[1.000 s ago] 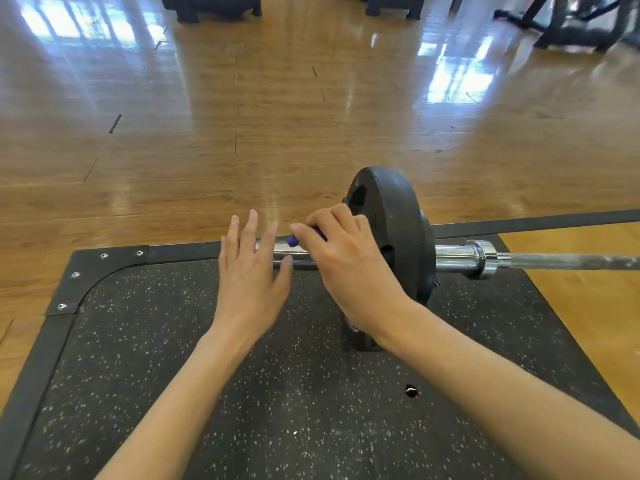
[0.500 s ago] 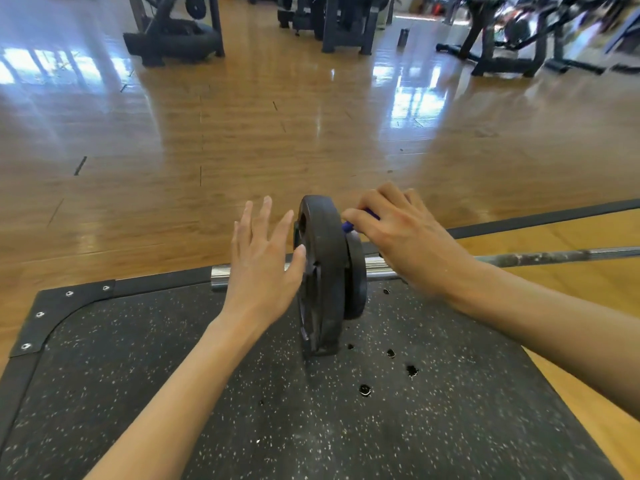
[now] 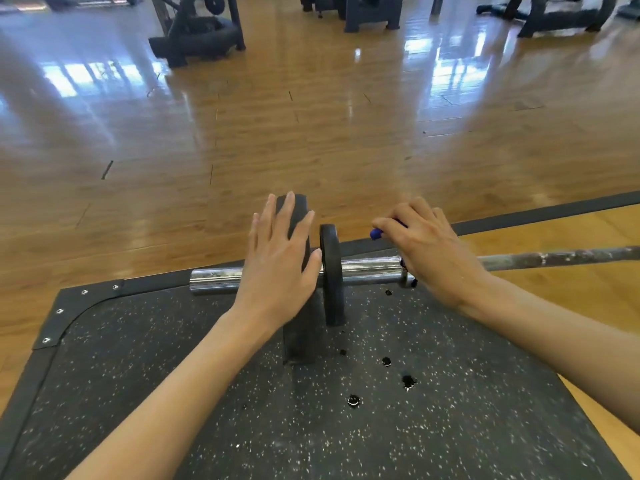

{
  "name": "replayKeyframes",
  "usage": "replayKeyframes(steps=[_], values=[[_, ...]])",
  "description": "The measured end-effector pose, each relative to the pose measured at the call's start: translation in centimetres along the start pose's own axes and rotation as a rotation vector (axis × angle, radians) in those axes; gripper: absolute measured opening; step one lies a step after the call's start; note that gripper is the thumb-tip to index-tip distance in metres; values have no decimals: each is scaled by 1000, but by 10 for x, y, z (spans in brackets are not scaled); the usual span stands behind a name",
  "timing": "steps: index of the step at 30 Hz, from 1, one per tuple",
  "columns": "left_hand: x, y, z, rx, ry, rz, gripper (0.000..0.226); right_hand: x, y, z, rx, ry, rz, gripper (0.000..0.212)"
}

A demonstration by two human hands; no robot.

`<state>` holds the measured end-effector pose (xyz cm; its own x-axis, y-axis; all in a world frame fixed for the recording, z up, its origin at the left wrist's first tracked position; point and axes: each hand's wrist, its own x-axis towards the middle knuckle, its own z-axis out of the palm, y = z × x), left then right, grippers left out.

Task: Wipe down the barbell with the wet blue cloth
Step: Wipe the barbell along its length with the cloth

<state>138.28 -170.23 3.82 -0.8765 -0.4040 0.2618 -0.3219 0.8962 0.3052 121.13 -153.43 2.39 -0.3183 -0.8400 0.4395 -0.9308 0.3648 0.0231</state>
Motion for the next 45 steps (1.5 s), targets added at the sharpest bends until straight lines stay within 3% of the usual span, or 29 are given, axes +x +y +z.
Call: replayKeyframes(steps=[9, 16, 23, 26, 45], values=[[30, -2, 18, 181, -28, -28, 58, 2, 28, 68, 102, 38, 69, 60], [30, -8, 35, 216, -42, -16, 58, -1, 4, 122, 162, 9, 162, 64], [28, -18, 42, 391, -80, 63, 60, -20, -18, 148, 228, 89, 206, 23], [21, -14, 40, 308, 21, 23, 62, -29, -25, 148, 222, 36, 232, 38], [-58, 15, 48, 262, 116, -16, 65, -72, -63, 137, 257, 65, 317, 56]])
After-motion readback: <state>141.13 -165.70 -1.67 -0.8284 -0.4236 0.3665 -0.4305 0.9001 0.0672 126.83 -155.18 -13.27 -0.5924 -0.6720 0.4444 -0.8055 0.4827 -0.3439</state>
